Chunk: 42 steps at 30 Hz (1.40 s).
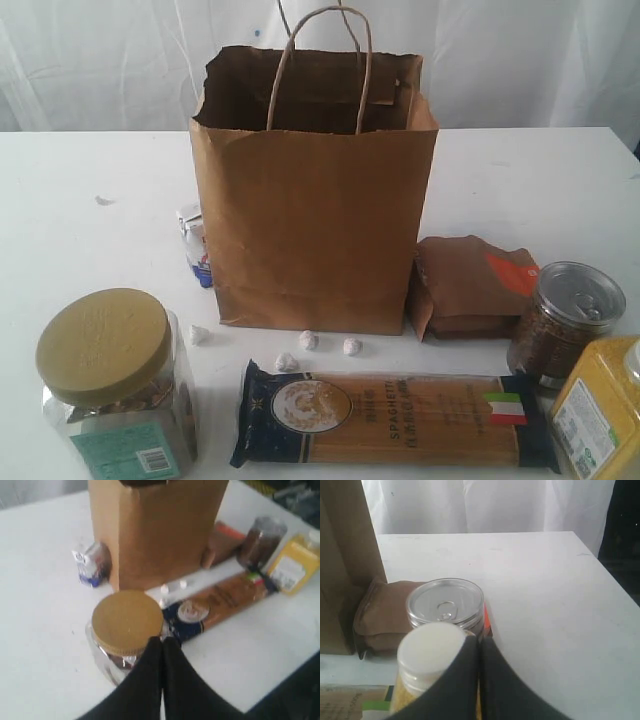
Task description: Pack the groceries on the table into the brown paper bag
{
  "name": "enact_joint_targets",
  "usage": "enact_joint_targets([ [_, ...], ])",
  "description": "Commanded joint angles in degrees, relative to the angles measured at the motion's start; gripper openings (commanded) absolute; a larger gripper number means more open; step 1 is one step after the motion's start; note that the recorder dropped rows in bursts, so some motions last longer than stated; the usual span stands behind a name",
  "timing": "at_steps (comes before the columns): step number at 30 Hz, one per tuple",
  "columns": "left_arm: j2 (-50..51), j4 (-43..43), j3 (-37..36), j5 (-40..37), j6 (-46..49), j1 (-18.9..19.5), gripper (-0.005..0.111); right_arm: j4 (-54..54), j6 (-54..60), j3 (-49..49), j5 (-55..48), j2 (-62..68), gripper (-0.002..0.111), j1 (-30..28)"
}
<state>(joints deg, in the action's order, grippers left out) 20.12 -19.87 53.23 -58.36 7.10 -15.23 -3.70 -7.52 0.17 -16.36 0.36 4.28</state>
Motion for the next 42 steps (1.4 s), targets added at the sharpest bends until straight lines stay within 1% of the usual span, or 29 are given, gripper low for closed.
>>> enact_joint_targets([
  [1,10.1,-3.3,-0.7,-5.3,7.7,-0.1,0.011,-0.4,-0.3,-0.2,0.1,-0.4,0.000,-0.3],
  [3,14.3,-5.8,-1.6,-5.3,10.2,-0.1,0.027,-0.4,-0.3,-0.2,0.1,-0.4,0.000,-0.3],
  [5,18.8,-8.0,-2.2,-4.0,13.3,-0.1,0.054,-0.4,-0.3,-0.2,0.1,-0.4,0.000,-0.3],
  [7,22.6,-8.2,-2.3,-2.0,14.6,-0.1,0.079,-0.4,-0.3,-0.2,0.1,-0.4,0.000,-0.3],
  [8,24.9,-8.0,-2.3,-1.2,15.7,-0.1,0.089,-0.4,-0.3,-0.2,0.1,-0.4,0.000,-0.3],
  [9,27.3,-8.0,-2.3,-0.5,15.9,-0.1,0.093,-0.4,-0.3,-0.2,0.1,-0.4,0.000,-0.3],
  [14,37.8,-7.9,-2.3,1.3,20.7,-0.2,0.093,-0.4,-0.3,-0.2,0.0,-0.4,0.000,-0.3],
  [16,40.6,-7.8,-2.2,1.9,21.1,-0.4,0.093,-0.4,-0.3,-0.2,0.0,-0.4,0.000,-0.3],
  [20,44.8,-6.6,0.8,1.5,21.3,-0.4,0.093,-0.4,-0.3,-0.2,0.0,-0.4,0.000,-0.3],
  [25,46.6,-6.8,3.7,0.3,24.5,-0.4,0.093,-0.4,-0.3,-0.2,0.0,-0.4,0.000,-0.3],
  [28,47.3,-7.1,5.1,-0.2,28.3,-0.4,0.093,-0.4,-0.3,-0.2,0.0,-0.4,0.000,-0.3],
  [31,47.3,-6.8,5.2,0.6,28.2,-0.4,0.093,-0.4,-0.3,-0.2,0.0,-0.4,0.000,-0.3],
  [34,47.3,-4.5,5.2,0.7,26.4,-0.4,0.093,-0.4,-0.3,-0.2,0.0,-0.4,0.000,-0.3],
  [38,47.3,-4.7,5.2,0.6,26.4,-0.5,0.093,-0.4,-0.3,-0.2,0.0,-0.4,0.000,-0.3],
  [42,47.3,-3.2,5.2,-0.9,27.7,-3.3,0.093,-0.4,-0.3,-0.2,0.0,-0.4,0.000,-0.3],
])
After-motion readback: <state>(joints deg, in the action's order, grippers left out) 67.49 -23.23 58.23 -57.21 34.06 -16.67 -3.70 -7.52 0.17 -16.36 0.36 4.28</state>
